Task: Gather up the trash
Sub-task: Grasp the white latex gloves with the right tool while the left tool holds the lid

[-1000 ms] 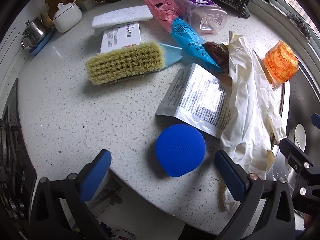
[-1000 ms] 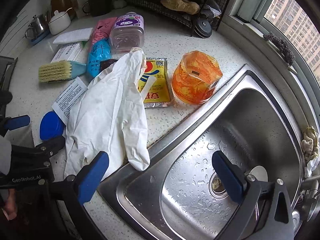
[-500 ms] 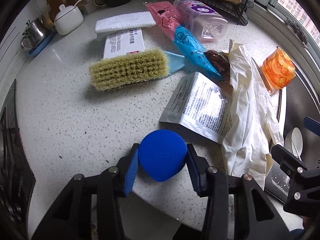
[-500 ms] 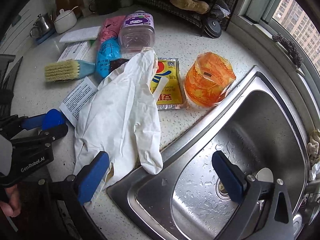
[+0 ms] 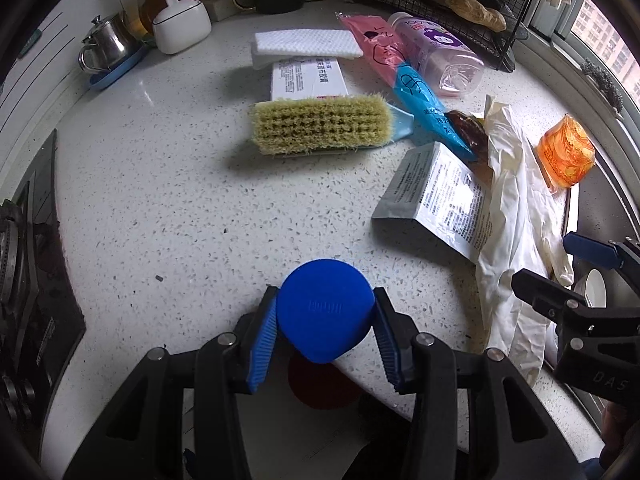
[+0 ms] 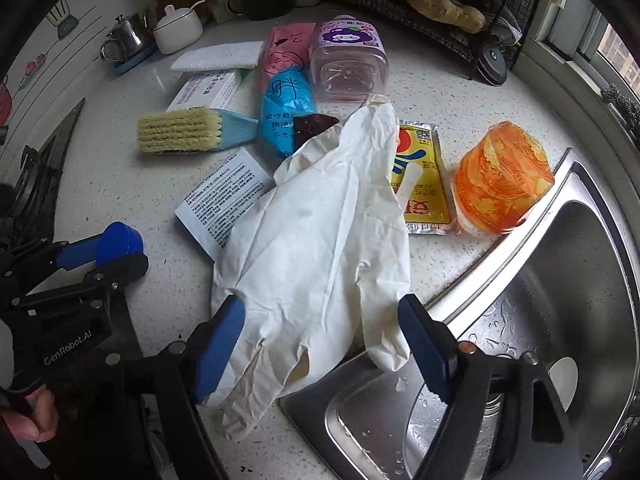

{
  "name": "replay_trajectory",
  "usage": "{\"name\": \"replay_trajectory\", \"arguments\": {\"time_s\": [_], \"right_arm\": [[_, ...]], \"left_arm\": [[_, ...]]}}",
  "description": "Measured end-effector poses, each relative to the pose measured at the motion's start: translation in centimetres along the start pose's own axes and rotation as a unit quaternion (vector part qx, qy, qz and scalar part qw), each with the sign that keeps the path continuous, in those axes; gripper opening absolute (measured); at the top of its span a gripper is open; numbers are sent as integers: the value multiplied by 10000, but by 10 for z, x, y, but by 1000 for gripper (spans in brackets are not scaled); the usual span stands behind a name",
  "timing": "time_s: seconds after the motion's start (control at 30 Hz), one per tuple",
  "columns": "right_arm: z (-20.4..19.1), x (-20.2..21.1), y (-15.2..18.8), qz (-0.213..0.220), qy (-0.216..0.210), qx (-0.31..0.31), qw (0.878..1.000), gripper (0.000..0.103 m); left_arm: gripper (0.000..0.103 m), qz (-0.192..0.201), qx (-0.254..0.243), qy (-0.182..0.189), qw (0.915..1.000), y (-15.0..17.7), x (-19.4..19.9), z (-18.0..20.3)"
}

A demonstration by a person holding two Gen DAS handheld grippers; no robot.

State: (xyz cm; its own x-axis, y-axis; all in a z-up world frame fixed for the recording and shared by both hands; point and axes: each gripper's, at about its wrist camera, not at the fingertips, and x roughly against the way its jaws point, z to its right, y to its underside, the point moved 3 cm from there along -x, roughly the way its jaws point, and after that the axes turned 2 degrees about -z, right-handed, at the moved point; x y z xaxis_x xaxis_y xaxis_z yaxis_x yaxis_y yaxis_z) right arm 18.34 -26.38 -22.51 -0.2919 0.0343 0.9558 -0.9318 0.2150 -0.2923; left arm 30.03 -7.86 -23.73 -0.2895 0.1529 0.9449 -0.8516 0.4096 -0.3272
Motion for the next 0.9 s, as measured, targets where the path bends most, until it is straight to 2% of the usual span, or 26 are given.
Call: {"name": "replay_trajectory", "arguments": {"time_s": [0.1,0.13,0.2,0.23,0.3,0.57,0.9], "right_arm": [[-7,-12,-2,-106,4,135,9999,71],[-6,-15,-3,-188,2,178,9997,60],[-10,-16,-3,-126,103,280,9995,52],[-10,-15,-3,-121,105,275,9995,39],[-11,-13,-2,-154,126,252,9995,23],[-6,22,2,198,-60,64,9998,7],[-25,77,11,649,-207,144,9976,4]], "left_arm": [[43,-10,95,-17,10000,6,-1,-7],[43,-23,101,-47,9999,6,-2,-6],[43,-53,117,-47,9999,12,-2,-9],[43,-49,120,-45,9999,15,0,-11],[43,-10,101,-47,9999,17,3,-9],[43,247,8,129,9996,20,35,2],[43,562,52,267,9980,32,82,1]]}}
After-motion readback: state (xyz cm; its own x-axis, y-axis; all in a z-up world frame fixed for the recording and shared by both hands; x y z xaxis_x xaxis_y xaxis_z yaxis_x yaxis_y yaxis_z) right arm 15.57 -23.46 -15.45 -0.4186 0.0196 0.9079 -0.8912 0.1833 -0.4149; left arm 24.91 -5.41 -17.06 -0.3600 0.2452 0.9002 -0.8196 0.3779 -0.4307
